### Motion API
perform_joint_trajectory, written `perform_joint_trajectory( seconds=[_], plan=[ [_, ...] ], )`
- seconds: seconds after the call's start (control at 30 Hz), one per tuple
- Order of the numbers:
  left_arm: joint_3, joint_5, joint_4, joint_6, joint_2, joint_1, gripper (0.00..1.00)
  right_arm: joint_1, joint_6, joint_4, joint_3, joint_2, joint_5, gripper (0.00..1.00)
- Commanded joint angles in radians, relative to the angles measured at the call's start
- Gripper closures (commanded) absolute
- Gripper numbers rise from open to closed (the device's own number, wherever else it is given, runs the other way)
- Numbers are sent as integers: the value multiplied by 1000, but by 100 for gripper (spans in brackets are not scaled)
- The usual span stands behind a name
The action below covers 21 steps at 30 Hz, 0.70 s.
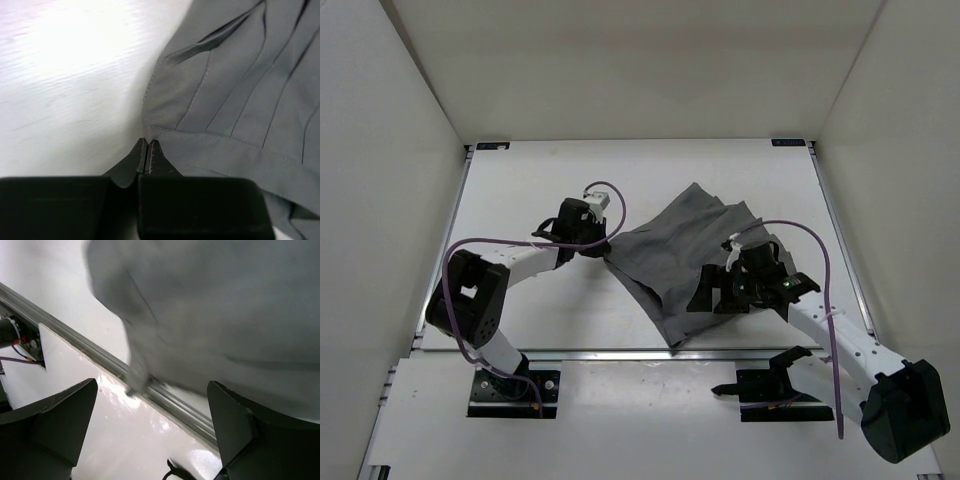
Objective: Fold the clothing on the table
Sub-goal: Move the skirt to the center of the board
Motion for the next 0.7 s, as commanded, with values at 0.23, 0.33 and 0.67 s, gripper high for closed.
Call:
perform_joint_trajectory(
  seconds=[0.23, 0.33, 0.67],
  plan=[
    [-20, -64, -1, -26, -1, 28, 100, 111, 218, 101, -162, -19, -9, 16],
    [-31, -71, -7, -21, 2, -10, 100, 120, 230, 140, -156, 39, -10, 17],
    [-112, -42, 7, -40, -61, 15, 100, 24, 143, 149, -87, 156, 51, 54]
  ],
)
